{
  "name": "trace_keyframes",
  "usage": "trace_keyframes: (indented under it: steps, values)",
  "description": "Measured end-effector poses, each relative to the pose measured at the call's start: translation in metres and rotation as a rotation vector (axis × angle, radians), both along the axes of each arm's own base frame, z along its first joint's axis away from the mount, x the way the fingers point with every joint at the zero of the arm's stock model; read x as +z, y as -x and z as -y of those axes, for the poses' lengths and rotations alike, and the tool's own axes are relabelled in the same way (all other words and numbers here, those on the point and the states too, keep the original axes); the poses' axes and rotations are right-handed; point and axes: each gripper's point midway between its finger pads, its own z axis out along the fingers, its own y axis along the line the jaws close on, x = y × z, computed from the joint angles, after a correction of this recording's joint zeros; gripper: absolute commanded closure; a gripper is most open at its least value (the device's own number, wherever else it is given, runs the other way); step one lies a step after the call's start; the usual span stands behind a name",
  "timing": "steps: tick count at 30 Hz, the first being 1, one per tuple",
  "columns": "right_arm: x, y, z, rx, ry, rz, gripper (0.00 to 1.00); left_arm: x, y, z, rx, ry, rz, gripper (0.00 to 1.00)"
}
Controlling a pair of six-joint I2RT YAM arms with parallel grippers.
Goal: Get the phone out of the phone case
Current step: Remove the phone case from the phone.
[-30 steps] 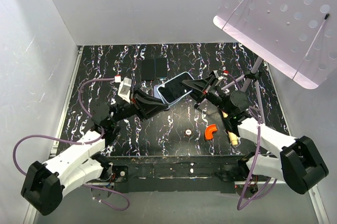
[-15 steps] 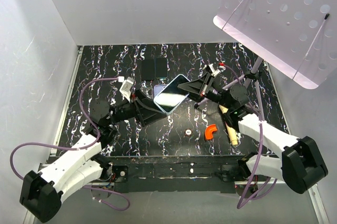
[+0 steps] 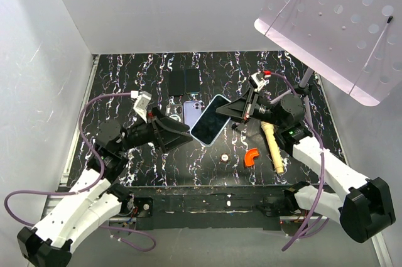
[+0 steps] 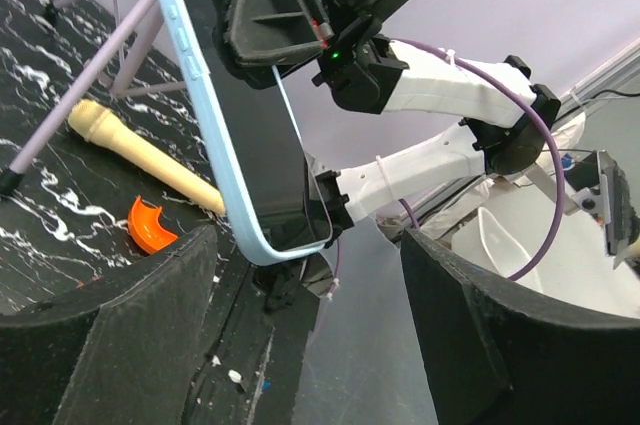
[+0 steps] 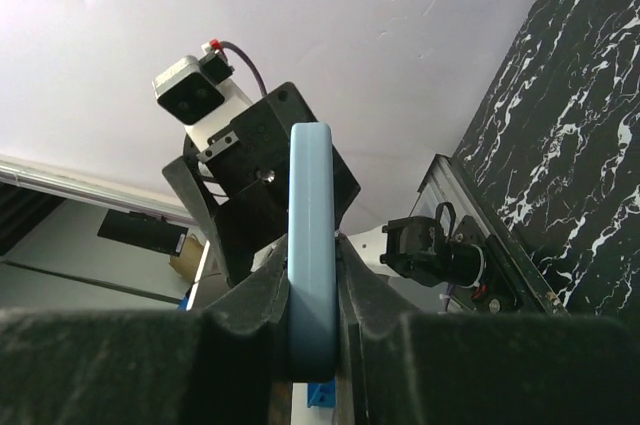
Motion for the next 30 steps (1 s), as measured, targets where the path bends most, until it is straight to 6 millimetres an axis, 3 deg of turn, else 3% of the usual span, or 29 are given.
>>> trace_keyframes:
  steps: [6,10,20,30]
  values:
    - [-0.001,0.004,0.004,-0.001,0.017,0.011,0.99,-0.02,-0.011,0.015,-0.06,-0.034,-0.125,0.37]
    - [0.001,0.007,0.005,-0.003,0.021,0.024,0.99,-0.025,-0.01,0.02,-0.111,-0.042,-0.167,0.57]
    - [0.013,0.014,0.008,0.025,0.004,0.06,0.99,-0.011,0.006,0.025,-0.28,0.038,-0.144,1.0]
    - [0.027,0.021,0.007,0.141,-0.116,-0.004,0.99,0.013,0.021,0.026,-0.458,0.143,-0.061,1.0]
